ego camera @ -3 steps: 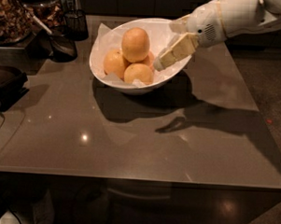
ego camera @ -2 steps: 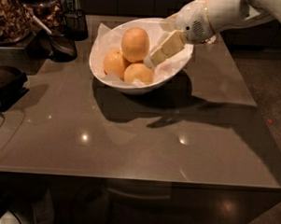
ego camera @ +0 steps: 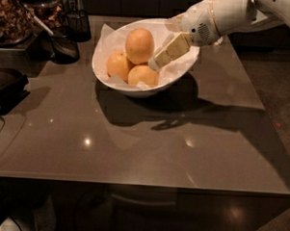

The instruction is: Pick orange from white bowl

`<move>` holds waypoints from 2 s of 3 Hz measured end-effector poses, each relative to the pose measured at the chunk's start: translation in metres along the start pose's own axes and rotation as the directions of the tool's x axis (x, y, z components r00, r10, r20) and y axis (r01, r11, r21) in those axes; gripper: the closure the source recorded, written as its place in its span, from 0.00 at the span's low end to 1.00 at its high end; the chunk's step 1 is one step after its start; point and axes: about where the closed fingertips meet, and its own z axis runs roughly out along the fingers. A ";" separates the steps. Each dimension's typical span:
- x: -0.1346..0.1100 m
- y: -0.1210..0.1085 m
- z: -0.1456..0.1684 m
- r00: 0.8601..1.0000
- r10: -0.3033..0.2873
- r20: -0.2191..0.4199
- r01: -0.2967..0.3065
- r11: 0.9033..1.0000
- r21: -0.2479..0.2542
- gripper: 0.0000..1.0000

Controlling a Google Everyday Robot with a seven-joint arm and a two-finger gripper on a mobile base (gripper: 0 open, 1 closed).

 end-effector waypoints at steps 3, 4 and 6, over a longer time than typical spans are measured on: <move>-0.022 -0.031 0.034 0.999 -0.034 -0.026 0.036 0.998 0.059 0.00; -0.022 -0.036 0.041 0.997 -0.016 -0.073 0.020 0.998 0.052 0.00; -0.019 -0.039 0.046 0.994 0.004 -0.105 0.001 0.999 0.050 0.00</move>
Offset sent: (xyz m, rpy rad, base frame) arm 0.0472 0.0333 0.0142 -0.0396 -0.1012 -0.0357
